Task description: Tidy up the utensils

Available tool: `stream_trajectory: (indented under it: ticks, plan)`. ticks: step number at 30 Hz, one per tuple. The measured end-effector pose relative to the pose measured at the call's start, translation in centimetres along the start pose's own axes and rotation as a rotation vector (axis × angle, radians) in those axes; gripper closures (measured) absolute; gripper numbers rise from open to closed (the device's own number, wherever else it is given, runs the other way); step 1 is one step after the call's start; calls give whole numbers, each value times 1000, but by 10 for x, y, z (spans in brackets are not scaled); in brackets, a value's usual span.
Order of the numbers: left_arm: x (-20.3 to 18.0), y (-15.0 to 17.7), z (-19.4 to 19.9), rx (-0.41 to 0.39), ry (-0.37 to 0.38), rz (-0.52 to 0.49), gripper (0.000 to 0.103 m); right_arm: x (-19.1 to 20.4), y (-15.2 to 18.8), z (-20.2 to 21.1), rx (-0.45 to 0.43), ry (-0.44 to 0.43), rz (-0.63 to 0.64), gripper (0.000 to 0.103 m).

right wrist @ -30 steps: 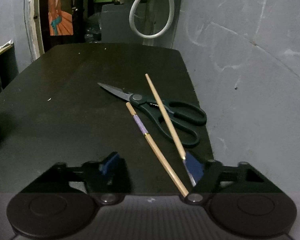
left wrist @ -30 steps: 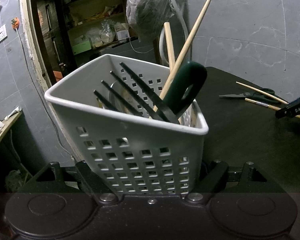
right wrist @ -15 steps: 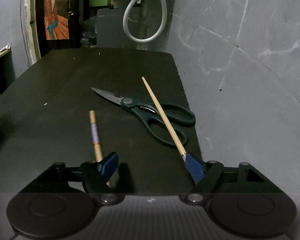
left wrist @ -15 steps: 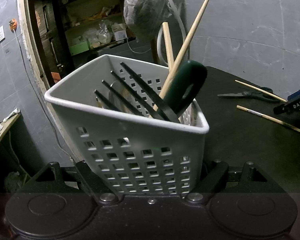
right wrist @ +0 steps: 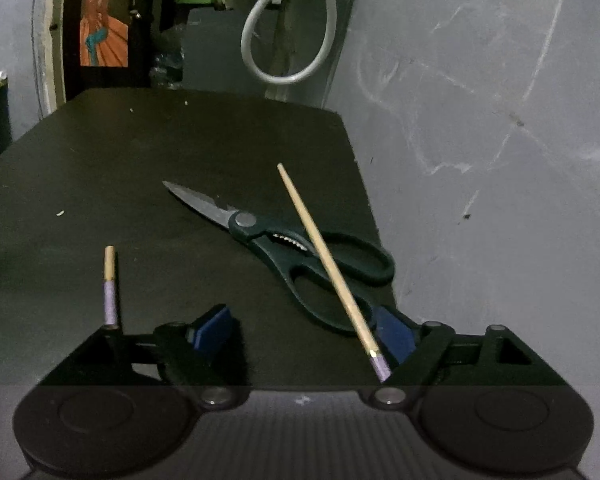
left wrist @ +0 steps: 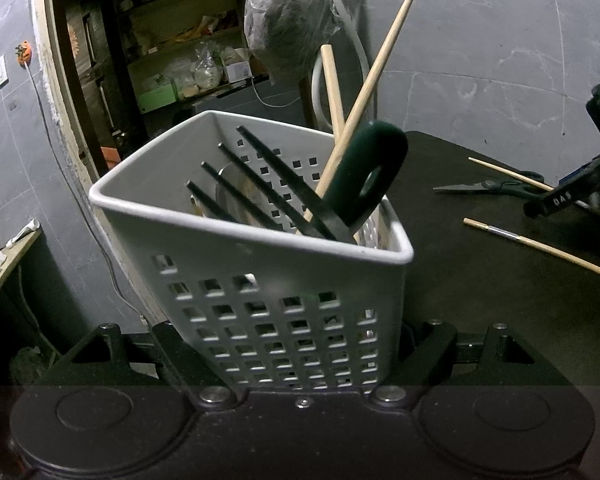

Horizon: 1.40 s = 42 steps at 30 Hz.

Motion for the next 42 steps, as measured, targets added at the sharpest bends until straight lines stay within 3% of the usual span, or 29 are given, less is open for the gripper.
stream_trajectory:
  ticks: [4,8,10,12,14,17,24,29,31,32,33,38,40,42]
  plan:
    - [0,0,0,-1,-1,1,19,-6,-2,-7,53,-76,-98,17]
    - [1,0,-1,-1,2,8,19,-11,6,-3,92,-128,-158,28]
    - [1,1,-2,-1,2,9,19,-10,12,3,91,-135,-149,42]
    - [1,1,-2,-1,3,9,18,-8,18,10,88,-145,-142,75]
    - [2,1,-2,-1,4,8,18,-5,23,15,91,-159,-131,92]
    - [3,1,-2,-1,5,6,18,3,33,24,86,-177,-91,96]
    - [3,1,-2,-2,7,7,18,34,58,49,93,-202,94,96]
    - [3,1,-2,-1,6,6,18,42,71,59,109,-232,133,95]
    - [3,1,-2,-1,6,7,18,40,70,57,119,-250,86,82]
    - [3,1,-2,-1,6,6,18,37,68,56,125,-257,55,56]
    - [3,1,-2,-1,6,6,18,35,66,55,126,-273,11,43]
    - [3,1,-3,-2,5,5,18,35,56,50,125,-335,-131,40]
    - [3,1,-3,-2,5,6,18,35,52,47,129,-340,-185,35]
    - [3,1,-3,-2,5,6,18,39,47,44,134,-338,-230,23]
Point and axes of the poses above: each gripper's, at about its wrist camera, not at the fingertips, and z roughly against the way its jaws point, x to its left, y to its underside, the point moved 10 cm from there along -z, roughly the way its jaws point, and after that the axes turned 12 degrees about x, right-handed, at the moved point
